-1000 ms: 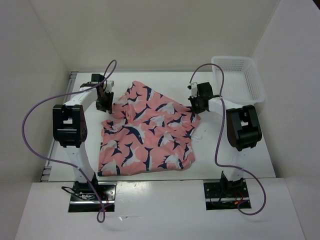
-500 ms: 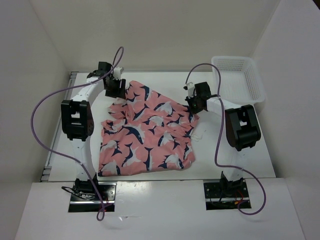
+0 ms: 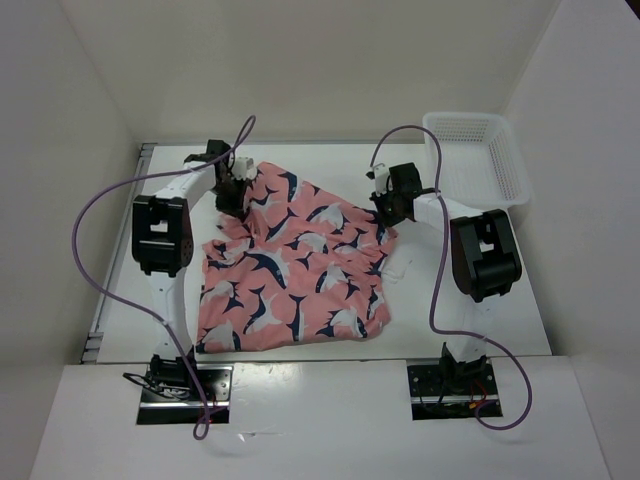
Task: Fold and stack the shorts
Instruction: Flatten the shorts out
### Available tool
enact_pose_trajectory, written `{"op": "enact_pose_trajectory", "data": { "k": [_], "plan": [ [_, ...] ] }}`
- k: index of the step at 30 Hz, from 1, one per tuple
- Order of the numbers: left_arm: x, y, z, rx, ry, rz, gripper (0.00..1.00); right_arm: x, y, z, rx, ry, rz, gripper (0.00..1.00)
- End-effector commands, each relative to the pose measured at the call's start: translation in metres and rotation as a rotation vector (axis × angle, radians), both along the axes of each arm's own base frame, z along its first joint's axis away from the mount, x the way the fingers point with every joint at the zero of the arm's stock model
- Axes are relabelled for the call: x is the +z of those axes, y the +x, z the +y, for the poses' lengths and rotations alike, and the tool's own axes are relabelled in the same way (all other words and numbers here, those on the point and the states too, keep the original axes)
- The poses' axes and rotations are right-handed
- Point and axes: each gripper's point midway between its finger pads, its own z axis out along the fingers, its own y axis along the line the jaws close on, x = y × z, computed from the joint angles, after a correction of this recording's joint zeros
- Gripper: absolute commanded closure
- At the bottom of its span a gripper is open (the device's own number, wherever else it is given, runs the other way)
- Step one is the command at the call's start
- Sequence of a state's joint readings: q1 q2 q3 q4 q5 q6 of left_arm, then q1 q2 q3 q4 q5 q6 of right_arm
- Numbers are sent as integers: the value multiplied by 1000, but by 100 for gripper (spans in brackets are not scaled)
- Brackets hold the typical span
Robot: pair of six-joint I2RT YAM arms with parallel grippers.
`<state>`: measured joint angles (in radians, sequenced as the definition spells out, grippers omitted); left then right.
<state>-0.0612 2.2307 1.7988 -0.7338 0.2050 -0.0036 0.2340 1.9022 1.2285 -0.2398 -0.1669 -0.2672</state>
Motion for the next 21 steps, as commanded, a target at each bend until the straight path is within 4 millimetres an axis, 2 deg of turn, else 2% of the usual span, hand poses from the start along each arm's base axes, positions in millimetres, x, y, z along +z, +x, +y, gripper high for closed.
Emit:
{"op": "enact_pose_trajectory", "data": {
  "k": [1,3,4,5,7,12,14,15,16,17,18,19,21],
  "plan": [
    [47,-3,22,43,4,-76,100,22,19,4,5,-12,-79,100],
    [60,-7,36,73,28,-101,100,19,20,-1,-7,-40,-88,100],
    [57,-14,42,86,39,-86,100,21,22,-1,-8,-37,-100,100],
    [65,-17,51,107,52,-99,100,17,22,-3,-17,-51,-94,100],
    [64,-26,59,124,69,-89,100,18,25,-4,-23,-55,-104,100],
    [46,-56,79,166,165,-20,100,19,29,-1,-21,-59,-116,100],
    [38,-60,87,183,184,-10,92,16,29,2,-9,-72,-121,100],
    [37,-62,94,196,220,-13,92,17,32,1,-17,-77,-132,100],
    [27,-70,95,197,231,10,89,17,32,1,-17,-77,-132,100],
    [24,-72,95,197,231,13,83,18,30,6,2,-82,-135,100],
    [24,-71,91,189,207,13,47,18,30,9,12,-71,-132,100],
    [23,-74,88,183,193,24,36,20,29,16,49,-75,-137,100],
    [32,-61,79,164,166,-9,26,20,27,21,60,-75,-138,100]
  ]
}}
